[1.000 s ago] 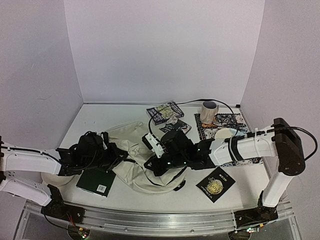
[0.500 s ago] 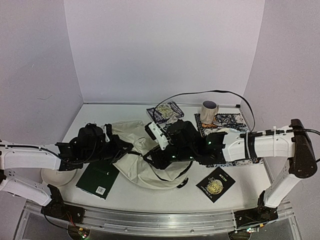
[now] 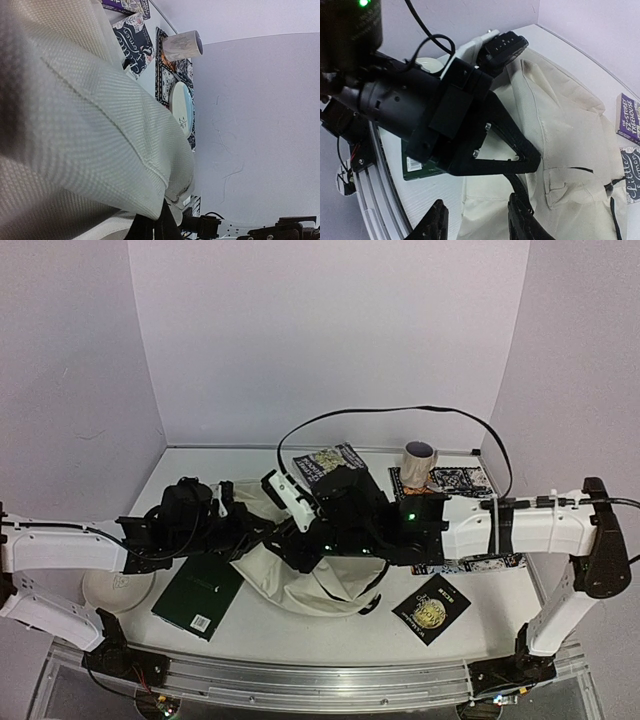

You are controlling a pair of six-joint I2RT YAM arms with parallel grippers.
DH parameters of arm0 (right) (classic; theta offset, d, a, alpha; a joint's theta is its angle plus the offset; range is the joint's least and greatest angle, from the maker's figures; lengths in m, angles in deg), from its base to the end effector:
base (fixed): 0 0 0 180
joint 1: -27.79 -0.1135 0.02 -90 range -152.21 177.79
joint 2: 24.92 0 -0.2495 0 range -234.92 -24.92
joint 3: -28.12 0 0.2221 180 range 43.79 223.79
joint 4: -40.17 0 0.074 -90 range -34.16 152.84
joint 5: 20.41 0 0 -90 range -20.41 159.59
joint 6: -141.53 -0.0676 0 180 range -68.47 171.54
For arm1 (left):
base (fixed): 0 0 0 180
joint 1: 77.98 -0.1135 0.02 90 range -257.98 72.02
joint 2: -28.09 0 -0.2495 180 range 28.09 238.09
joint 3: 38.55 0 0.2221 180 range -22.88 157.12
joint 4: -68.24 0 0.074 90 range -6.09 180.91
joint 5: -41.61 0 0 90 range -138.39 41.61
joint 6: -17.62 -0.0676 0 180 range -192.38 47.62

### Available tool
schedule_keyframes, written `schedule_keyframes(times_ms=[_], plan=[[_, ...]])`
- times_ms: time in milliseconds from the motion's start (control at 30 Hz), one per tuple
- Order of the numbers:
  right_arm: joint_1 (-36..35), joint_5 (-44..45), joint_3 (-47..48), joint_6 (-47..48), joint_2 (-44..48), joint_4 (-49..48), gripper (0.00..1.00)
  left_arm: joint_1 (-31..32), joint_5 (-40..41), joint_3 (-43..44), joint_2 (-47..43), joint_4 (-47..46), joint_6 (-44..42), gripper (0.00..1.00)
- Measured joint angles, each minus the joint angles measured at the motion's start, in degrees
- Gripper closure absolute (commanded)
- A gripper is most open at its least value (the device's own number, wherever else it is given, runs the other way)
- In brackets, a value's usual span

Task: Pack the student bag
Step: Pick up the largest pocket of the bag from the student bag.

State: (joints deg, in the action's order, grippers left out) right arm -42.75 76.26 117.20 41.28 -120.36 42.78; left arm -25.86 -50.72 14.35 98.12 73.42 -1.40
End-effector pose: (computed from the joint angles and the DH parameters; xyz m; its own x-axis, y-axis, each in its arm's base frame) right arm 0.1419 0.3781 0.3153 -0.2110 -0.0665 -0.9752 -0.8747 0.4582 0.1579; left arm 0.1685 -0.2211 0.2288 -0.8434 -0.4543 -0.2869 0.0442 0.4735 -0.8797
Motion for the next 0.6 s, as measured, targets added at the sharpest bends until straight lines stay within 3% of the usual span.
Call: schedule_keyframes(times_ms=[267, 600], plan=[[0.7, 4.5, 2.5, 3.9, -5.9, 2.8, 0.61, 0.0, -1.4, 1.1, 0.1, -0.1, 0.0, 1.00], [1.4, 8.0, 3.6, 6.7, -6.9, 4.2, 0.56, 0.0, -2.2, 2.1, 0.3, 0.0, 0.8, 1.00]])
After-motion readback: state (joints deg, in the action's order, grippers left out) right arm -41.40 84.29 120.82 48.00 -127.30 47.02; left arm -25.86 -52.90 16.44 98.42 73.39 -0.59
